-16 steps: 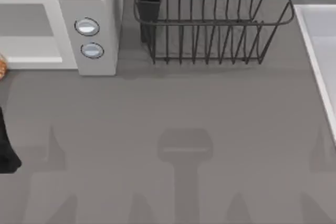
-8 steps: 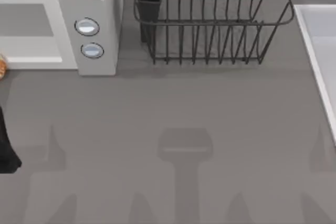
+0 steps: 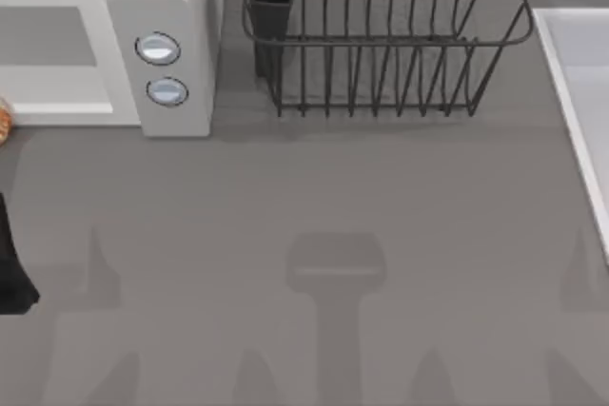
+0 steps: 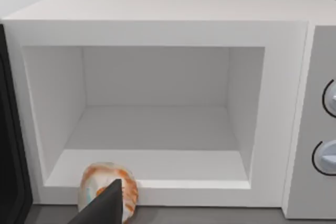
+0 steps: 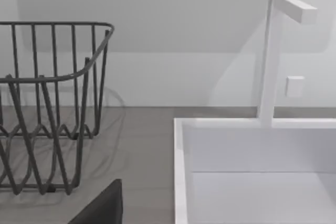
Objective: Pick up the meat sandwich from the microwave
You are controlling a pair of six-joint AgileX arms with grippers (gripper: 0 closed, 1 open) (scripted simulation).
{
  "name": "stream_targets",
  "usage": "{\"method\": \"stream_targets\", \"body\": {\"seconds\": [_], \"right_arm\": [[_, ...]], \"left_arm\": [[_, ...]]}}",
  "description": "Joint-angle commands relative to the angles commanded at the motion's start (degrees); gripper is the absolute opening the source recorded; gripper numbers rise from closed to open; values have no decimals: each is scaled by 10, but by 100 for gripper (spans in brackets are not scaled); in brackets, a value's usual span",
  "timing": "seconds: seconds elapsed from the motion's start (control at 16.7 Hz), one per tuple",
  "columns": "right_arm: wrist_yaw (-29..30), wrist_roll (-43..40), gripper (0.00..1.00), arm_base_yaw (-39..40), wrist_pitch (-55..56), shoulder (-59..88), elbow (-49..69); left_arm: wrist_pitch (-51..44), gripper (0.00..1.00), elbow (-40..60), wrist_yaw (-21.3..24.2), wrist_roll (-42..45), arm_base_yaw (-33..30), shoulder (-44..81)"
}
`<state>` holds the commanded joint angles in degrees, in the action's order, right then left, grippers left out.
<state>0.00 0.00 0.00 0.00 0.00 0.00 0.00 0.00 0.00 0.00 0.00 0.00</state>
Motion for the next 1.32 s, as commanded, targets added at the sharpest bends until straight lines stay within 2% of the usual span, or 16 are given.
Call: {"method": "stream_targets", "body": {"seconds": [0.48, 0.72, 0.96, 1.32], "right_arm": [[0, 0, 100, 0, 0, 0, 0], [0, 0, 100, 0, 0, 0, 0], [0, 0, 100, 0, 0, 0, 0], [0, 0, 100, 0, 0, 0, 0]], "left_arm": [[0, 100, 0, 0, 0, 0, 0], [39, 100, 24, 9, 4, 8, 59], [129, 100, 80, 31, 12, 28, 212], [321, 100, 198, 77, 30, 71, 576]]}}
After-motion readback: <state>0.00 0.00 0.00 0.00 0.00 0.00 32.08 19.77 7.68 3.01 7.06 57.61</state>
